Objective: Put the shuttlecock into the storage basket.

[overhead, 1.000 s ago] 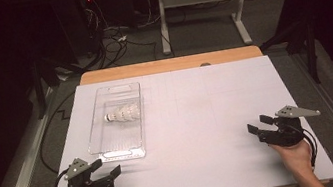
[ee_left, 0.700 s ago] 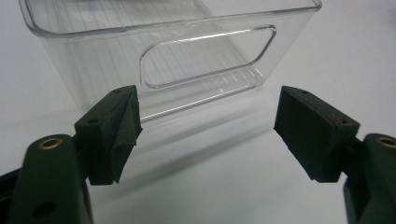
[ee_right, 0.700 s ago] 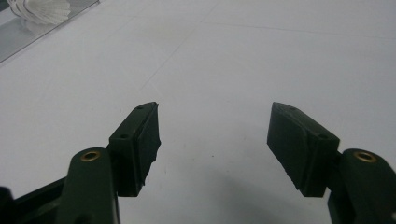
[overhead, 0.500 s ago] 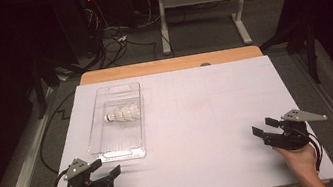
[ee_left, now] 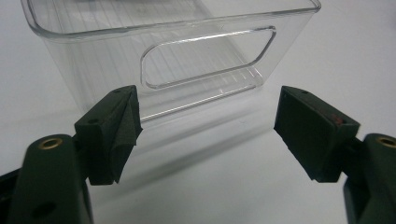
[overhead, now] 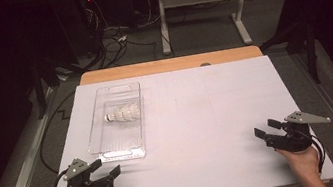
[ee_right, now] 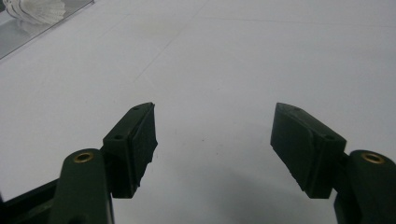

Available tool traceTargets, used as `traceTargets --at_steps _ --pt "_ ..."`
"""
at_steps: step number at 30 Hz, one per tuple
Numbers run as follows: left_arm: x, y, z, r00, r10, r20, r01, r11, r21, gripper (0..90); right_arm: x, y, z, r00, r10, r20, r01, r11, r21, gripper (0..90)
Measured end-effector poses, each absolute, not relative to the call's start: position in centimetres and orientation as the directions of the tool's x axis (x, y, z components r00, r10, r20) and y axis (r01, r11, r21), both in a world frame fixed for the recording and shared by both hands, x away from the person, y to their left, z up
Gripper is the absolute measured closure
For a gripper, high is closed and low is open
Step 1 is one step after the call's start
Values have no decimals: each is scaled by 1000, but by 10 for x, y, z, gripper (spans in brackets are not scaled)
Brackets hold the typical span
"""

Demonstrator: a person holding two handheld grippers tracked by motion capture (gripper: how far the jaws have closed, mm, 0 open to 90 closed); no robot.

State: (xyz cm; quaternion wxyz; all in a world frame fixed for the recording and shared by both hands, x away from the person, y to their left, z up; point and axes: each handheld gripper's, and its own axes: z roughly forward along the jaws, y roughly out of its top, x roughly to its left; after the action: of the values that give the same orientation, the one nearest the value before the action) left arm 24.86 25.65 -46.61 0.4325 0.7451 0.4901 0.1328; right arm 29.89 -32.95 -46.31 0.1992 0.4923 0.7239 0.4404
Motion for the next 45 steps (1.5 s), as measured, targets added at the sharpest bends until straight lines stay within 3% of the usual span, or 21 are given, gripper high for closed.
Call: traceTargets --at_steps 21,45 --pt "249 260 -467 466 852 -237 622 -125 773 238 293 -342 -467 -408 892 196 545 66 836 306" --pt "249 259 -467 472 852 -228 621 -138 771 242 294 -342 -468 -393 902 180 545 71 835 304"
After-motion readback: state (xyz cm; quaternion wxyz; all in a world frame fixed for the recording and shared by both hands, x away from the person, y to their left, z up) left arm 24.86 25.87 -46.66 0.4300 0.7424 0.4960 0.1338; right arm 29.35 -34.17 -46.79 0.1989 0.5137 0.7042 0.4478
